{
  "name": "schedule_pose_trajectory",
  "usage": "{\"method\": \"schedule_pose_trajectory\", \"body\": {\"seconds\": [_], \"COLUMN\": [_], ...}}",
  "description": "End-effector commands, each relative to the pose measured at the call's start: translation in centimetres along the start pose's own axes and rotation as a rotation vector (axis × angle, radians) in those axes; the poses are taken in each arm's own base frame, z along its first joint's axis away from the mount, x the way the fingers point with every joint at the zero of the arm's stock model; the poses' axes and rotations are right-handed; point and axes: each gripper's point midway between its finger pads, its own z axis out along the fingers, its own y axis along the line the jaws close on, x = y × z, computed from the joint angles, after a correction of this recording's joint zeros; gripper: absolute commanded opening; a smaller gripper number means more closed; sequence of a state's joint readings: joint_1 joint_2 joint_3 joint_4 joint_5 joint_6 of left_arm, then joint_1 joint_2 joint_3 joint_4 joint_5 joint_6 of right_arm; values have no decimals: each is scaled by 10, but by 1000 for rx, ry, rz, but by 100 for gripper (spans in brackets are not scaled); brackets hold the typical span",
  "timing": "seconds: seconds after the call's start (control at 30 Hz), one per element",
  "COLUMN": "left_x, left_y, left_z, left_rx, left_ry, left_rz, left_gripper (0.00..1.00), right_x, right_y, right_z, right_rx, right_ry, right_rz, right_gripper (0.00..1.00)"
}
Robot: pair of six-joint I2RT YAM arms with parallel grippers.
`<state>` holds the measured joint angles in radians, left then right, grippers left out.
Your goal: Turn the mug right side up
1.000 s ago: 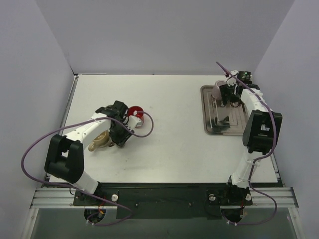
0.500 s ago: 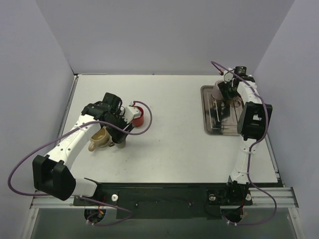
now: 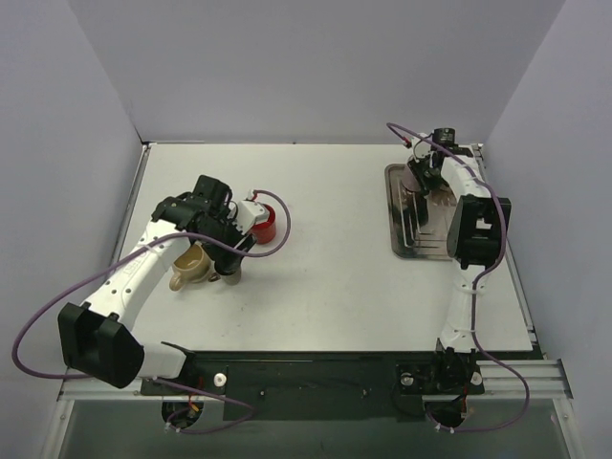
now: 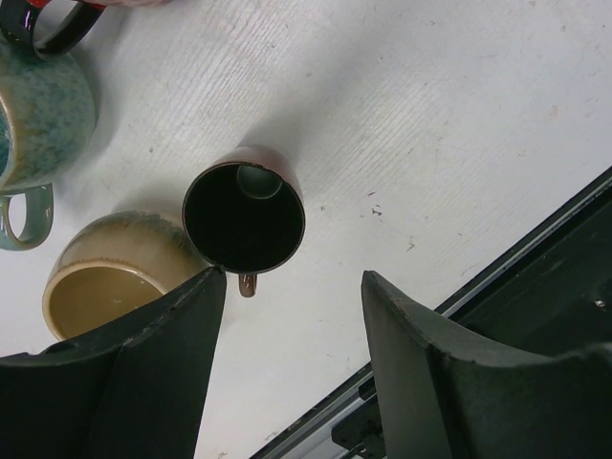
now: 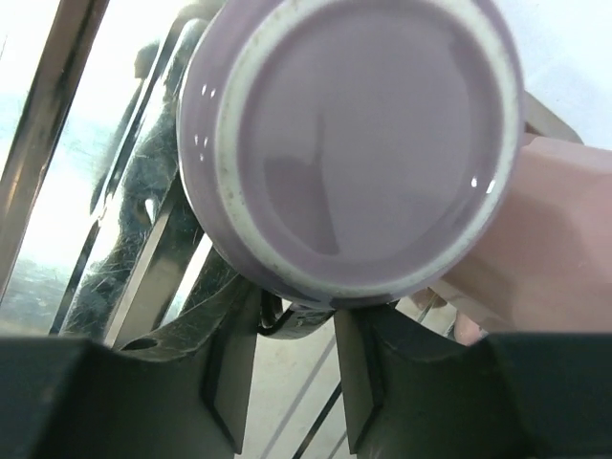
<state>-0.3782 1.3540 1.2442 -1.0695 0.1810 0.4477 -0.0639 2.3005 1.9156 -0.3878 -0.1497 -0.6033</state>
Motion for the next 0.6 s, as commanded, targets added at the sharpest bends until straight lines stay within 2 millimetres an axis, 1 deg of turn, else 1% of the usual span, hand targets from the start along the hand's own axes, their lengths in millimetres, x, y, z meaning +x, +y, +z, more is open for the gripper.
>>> {"method": "schedule_pose_trajectory", "body": {"seconds": [0.0,0.07,0.1,0.13,0.2,0.23,0.27,0.3,0.33,0.37,0.4,0.43,0.47,0.5,0.53,0.57], "left_x": [-11,-10,-9,-9,-13,-15,-18,-22,-28,-34,-42,-47,-57,-63,-72,-78], "left_y": [-4,-5,-5,-6,-9,-12,-13,-15,-15,-18,-17,-22,-22,-28,-29,-38], "left_z": [-19,-19,-19,-19,-22,-25,-29,-33,-38,-43,-48,-53,-59,-65,-71,-76], "left_rx": [-7,-6,-4,1,16,30,31,37,35,43,38,56,54,85,90,133], "left_ry": [-68,-71,-71,-70,-86,-99,-115,-139,-167,-200,-236,-271,-313,-350,-395,-435], "left_rz": [4,2,0,-3,-4,-2,1,6,6,11,9,12,9,1,8,5], "left_gripper": [69,69,69,69,69,70,71,73,74,75,77,78,78,79,80,82], "right_x": [-14,-14,-15,-16,-24,-30,-39,-44,-59,-59,-78,-76,-92,-92,-99,-106], "right_y": [-16,-16,-16,-15,-16,-17,-19,-16,-19,-14,-18,-11,-16,-6,-5,2], "right_z": [-2,-4,-7,-10,-24,-39,-47,-65,-74,-94,-110,-124,-141,-158,-167,-188], "right_rx": [52,53,52,52,59,64,69,73,88,95,111,110,130,127,131,136], "right_ry": [-28,-30,-31,-37,-64,-95,-139,-175,-252,-290,-392,-424,-517,-551,-596,-653], "right_rz": [33,33,37,42,67,104,125,168,220,253,296,325,372,378,404,401], "right_gripper": [28,8,0,0,0,0,0,0,0,0,0,0,0,0,0,0]}}
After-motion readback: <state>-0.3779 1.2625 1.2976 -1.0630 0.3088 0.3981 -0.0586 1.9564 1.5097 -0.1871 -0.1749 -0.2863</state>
